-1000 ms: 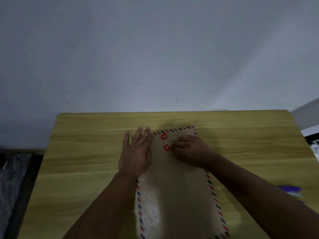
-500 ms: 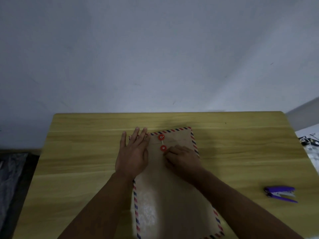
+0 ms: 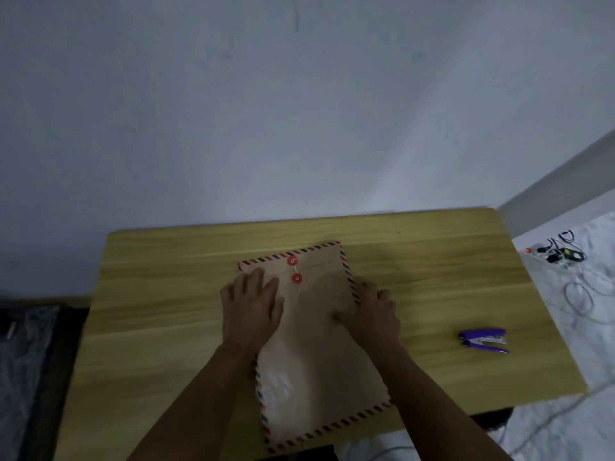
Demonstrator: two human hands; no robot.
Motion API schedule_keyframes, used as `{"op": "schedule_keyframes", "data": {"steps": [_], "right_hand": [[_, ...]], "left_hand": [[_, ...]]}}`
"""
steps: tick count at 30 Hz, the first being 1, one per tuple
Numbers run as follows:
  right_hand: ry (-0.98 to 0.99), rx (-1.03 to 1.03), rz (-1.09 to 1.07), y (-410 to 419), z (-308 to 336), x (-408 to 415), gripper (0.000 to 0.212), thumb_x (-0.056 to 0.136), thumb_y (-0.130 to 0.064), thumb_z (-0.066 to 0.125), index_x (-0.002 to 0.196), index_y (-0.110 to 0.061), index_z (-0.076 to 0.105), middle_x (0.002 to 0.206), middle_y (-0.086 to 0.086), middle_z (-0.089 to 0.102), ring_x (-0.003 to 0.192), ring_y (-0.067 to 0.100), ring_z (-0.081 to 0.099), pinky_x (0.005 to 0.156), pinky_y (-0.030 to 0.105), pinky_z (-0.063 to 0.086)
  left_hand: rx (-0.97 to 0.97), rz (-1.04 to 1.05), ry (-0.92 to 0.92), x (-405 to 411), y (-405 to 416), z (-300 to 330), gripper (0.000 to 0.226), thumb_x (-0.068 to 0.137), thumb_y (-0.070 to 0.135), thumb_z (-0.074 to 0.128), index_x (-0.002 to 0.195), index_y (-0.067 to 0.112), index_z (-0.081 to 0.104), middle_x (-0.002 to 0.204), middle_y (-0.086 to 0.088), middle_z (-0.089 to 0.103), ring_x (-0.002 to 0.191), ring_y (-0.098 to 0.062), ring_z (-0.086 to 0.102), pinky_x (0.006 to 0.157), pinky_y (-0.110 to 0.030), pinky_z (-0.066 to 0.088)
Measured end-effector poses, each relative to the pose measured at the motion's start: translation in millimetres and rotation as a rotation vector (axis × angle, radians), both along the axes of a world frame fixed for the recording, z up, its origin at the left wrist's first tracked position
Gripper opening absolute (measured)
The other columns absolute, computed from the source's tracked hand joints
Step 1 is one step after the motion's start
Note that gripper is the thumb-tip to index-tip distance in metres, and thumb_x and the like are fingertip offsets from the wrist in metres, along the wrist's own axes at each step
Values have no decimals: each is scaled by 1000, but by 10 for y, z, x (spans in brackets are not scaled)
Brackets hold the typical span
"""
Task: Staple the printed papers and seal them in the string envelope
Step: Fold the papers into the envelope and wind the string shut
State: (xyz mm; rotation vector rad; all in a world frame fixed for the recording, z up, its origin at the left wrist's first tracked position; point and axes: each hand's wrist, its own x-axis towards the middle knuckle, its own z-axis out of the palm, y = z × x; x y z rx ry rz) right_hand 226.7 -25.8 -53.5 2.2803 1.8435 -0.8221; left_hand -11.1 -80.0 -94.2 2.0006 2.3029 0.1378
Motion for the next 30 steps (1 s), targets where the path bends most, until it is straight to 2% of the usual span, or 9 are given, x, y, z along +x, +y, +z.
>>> {"op": "schedule_keyframes", "data": {"steps": [6, 8, 11, 15, 19, 21, 24, 27, 30], "right_hand": [[190, -60, -179, 18, 14, 45, 83, 61, -38, 81, 135, -26, 45, 126, 4, 62, 120, 31, 57, 87, 41, 44], [312, -30, -180, -1, 57, 106, 61, 68, -23, 74, 127, -21, 61, 112, 3, 71, 109, 29, 66, 83, 38, 53], [411, -17, -122, -83, 259, 154, 32, 75, -16, 69, 105, -21, 77, 86, -8, 72, 93, 17, 72, 71, 28, 51], [516, 82, -45, -113, 719, 112, 23, 78, -18, 69, 98, -20, 81, 76, -14, 74, 67, -8, 64, 61, 24, 51], [564, 242, 81, -138, 1310, -124, 15, 85, -17, 68, 73, -23, 75, 58, -13, 63, 53, -1, 55, 54, 25, 42], [616, 302, 118, -181, 1555, -284, 18, 92, -28, 66, 77, -24, 76, 68, -9, 71, 63, 5, 65, 59, 26, 50], [660, 312, 136, -248, 1771, -489, 23, 89, -23, 65, 107, -20, 79, 100, -5, 78, 90, 7, 71, 80, 25, 56], [775, 283, 151, -323, 1946, -599, 36, 86, -34, 70, 120, -21, 74, 113, -5, 76, 99, 6, 70, 90, 28, 58], [768, 317, 182, -309, 2014, -540, 43, 87, -41, 71, 125, -21, 71, 119, -6, 72, 103, 4, 67, 93, 27, 55]], "left_hand": [[-154, 87, -100, 248, -123, 86, 58, 95, 59, 43, 144, 28, 53, 155, -8, 43, 139, -35, 39, 100, -53, 41], [-215, 100, -174, 304, -105, 190, 60, 97, 64, 39, 146, 30, 49, 162, -8, 35, 149, -34, 29, 108, -54, 35], [-307, 141, -356, 380, -66, 368, 70, 94, 75, 33, 151, 35, 43, 167, -4, 29, 155, -28, 20, 118, -53, 27], [-333, 288, -945, 538, 59, 879, 101, 72, 90, 38, 151, 27, 49, 156, -2, 50, 140, -23, 49, 115, -42, 42], [-374, 436, -1453, 697, 118, 1556, 73, 81, 80, 57, 141, 38, 55, 141, 9, 57, 127, -21, 56, 107, -48, 49], [-348, 449, -1616, 728, 134, 1871, 46, 87, 73, 58, 119, 41, 64, 123, 13, 68, 118, -19, 63, 102, -46, 51], [-296, 481, -1741, 687, 177, 2174, 38, 88, 67, 64, 108, 34, 67, 110, 5, 72, 110, -26, 67, 98, -46, 53], [-192, 579, -1717, 560, 240, 2298, 23, 98, 39, 58, 104, 17, 64, 107, -13, 68, 97, -31, 65, 82, -43, 50], [-105, 600, -1603, 410, 276, 2307, 18, 93, 17, 49, 97, 9, 64, 96, -17, 63, 87, -29, 58, 76, -44, 46]]}}
